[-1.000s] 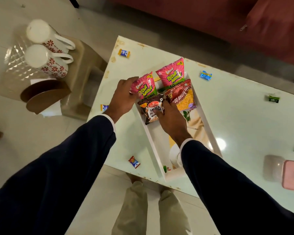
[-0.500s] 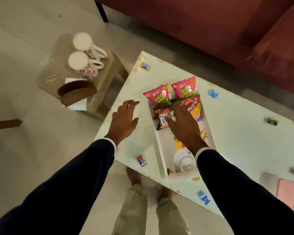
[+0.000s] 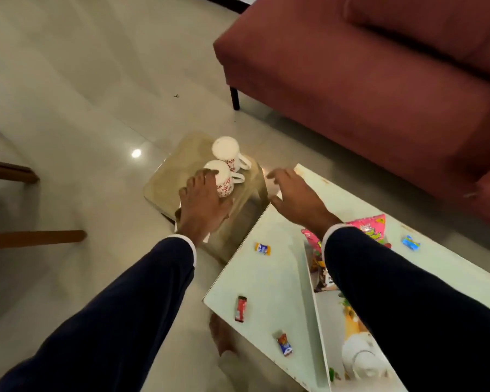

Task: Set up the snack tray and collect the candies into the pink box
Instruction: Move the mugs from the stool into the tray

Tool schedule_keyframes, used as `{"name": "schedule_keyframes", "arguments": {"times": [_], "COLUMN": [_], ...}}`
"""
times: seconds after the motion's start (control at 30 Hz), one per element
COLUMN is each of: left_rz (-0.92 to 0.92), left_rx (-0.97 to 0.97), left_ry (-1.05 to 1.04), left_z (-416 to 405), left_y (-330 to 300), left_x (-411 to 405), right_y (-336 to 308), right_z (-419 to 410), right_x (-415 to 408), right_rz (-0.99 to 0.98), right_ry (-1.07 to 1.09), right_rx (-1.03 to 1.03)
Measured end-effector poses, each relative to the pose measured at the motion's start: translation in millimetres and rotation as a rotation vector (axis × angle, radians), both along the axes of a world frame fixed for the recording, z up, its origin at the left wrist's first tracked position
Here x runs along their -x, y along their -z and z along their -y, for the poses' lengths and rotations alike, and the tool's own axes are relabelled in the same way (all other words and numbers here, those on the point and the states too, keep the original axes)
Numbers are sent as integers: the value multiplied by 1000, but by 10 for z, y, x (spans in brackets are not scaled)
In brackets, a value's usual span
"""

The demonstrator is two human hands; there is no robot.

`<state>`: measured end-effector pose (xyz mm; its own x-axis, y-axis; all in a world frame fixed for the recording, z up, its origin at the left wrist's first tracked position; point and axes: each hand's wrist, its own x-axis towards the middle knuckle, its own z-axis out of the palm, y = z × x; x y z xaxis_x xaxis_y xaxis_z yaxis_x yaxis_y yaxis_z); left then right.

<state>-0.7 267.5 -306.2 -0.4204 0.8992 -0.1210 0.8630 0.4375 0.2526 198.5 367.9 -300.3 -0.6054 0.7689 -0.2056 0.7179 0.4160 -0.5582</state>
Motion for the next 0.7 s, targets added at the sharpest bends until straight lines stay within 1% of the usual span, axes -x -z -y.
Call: {"name": "schedule_keyframes", "arguments": {"times": [0.07,0.17,0.23,0.37,0.43,0.5,0.57,0.7], "left_rz": [15,42,35,-76,-105,-94,-59,112], "left_rx": [0,18,38,103,99,100,117,113], "left_ry": [-38,-15,10,53,70,72,83,78], "left_z": [-140,-329,-458,-638,-704,-742,-765,-811], "left_y": [167,388,500,664,738,781,816,832], "left_x": [252,467,566,664,703,722,735,786], "right_y": [113,249,313,465,592,694,765,799], "right_z": [-222,-530,-762,-1184,-1287,-1295,-1258,-1194], "right_x": [324,759,1051,1576,1752,1832,1873,1824], "right_rz": [4,38,105,382,438,421,348,214], "right_ry": [14,15,-101,-444,-527,-517,-437,-292], "right_rx": [9,6,-26,-183,-193,-139,-103,-93]}}
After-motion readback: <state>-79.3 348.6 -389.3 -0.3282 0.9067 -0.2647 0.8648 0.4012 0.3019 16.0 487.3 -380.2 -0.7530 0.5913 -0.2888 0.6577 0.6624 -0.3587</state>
